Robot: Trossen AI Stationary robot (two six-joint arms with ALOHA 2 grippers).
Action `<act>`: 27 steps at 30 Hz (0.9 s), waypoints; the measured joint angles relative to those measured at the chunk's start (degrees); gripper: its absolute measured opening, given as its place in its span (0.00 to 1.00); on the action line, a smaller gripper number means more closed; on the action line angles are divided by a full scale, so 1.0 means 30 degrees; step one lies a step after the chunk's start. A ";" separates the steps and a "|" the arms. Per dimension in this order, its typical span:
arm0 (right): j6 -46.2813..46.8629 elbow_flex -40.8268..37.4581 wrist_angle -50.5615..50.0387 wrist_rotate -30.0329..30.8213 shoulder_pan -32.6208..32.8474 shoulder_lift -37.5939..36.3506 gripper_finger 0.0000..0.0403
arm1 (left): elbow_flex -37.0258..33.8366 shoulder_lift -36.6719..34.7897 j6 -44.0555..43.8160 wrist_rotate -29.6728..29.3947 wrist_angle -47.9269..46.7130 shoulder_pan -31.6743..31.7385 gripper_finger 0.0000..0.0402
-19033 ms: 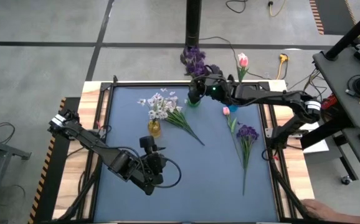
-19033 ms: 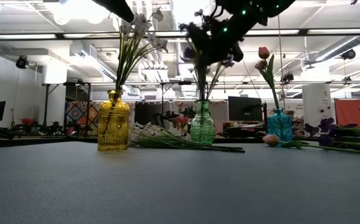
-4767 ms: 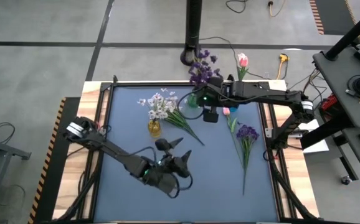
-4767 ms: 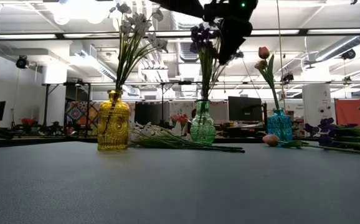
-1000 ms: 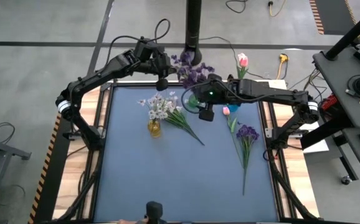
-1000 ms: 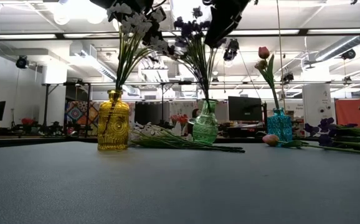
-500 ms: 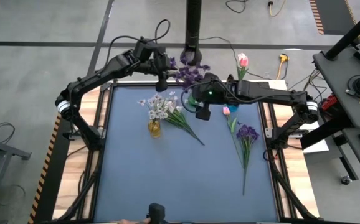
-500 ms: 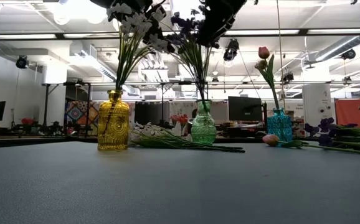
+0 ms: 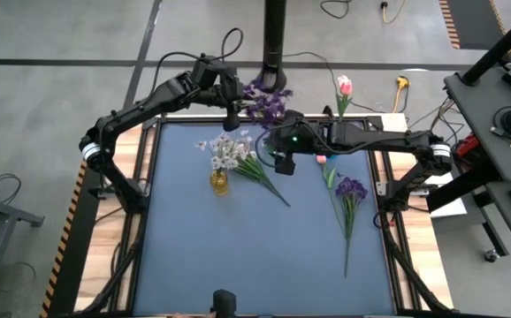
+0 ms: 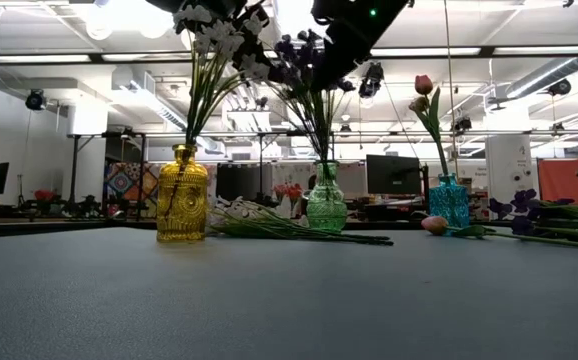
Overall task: Sort flowers into vase by color
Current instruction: Put the left purple flowers into the green vase
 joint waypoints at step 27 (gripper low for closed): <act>-0.1774 0.0000 -0.1094 0.3649 0.0327 -0.0138 0.89 | -0.0007 0.0015 -0.0007 -0.1228 -0.0481 0.0000 0.11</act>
